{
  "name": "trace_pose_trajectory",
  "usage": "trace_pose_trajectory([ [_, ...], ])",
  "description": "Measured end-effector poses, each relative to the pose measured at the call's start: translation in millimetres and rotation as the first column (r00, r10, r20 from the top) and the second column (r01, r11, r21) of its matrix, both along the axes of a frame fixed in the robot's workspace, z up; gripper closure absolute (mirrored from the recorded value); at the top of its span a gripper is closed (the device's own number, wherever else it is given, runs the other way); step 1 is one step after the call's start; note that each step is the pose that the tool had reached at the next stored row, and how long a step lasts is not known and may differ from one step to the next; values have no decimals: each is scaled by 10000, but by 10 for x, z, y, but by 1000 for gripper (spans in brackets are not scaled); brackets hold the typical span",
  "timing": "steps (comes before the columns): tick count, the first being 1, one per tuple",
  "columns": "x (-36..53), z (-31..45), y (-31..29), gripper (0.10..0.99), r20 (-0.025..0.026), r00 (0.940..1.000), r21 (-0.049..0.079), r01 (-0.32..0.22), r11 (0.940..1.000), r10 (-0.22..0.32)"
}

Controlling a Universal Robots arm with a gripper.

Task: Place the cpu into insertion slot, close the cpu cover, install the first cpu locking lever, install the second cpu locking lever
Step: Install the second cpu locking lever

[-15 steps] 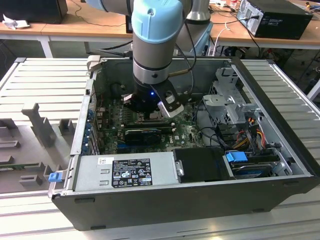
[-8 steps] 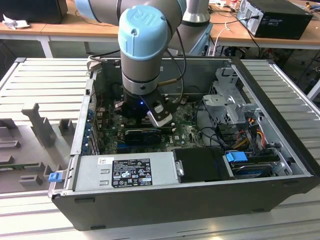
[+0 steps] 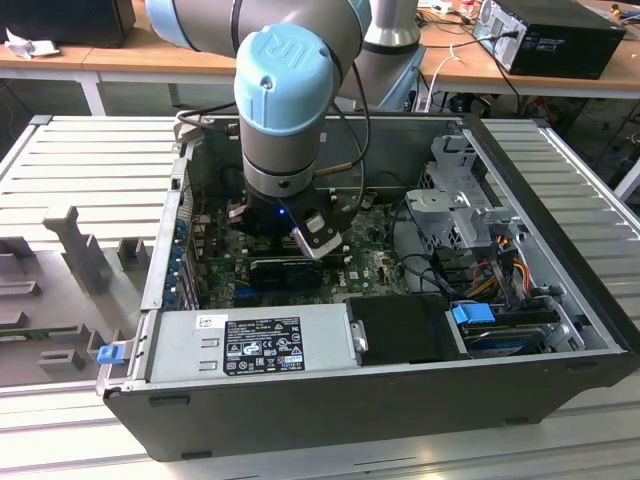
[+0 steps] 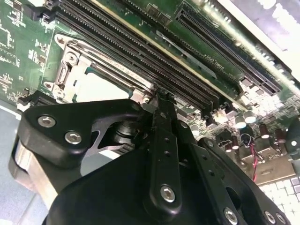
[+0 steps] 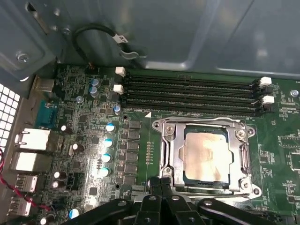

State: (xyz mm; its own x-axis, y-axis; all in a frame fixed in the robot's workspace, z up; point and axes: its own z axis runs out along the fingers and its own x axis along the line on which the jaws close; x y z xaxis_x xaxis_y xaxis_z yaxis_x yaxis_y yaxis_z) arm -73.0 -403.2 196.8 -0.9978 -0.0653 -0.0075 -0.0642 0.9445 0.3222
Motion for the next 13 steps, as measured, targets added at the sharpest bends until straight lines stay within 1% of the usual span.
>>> trace_pose_trajectory([
  [1, -4, -14, 0, 980, 1, 10000, 183, 1, 9998, -1],
  [2, -10, -26, 0, 980, 1, 10000, 244, 0, 9997, -1],
  [5, -43, -35, -1, 980, 0, 10000, 294, 0, 9996, 0],
  [6, -45, -24, -1, 980, 0, 10000, 294, 0, 9996, 0],
  [7, -45, 43, -1, 980, 0, 10000, 295, -1, 9996, 1],
  [8, -45, 170, 1, 980, 2, 10000, 297, -1, 9996, 1],
  [10, -45, 235, 2, 980, -1, 10000, 291, -1, 9996, 1],
  [11, -45, 283, 3, 980, 0, 10000, 292, -1, 9996, 1],
  [13, -45, 325, 3, 980, 0, 10000, 292, -1, 9996, 1],
])
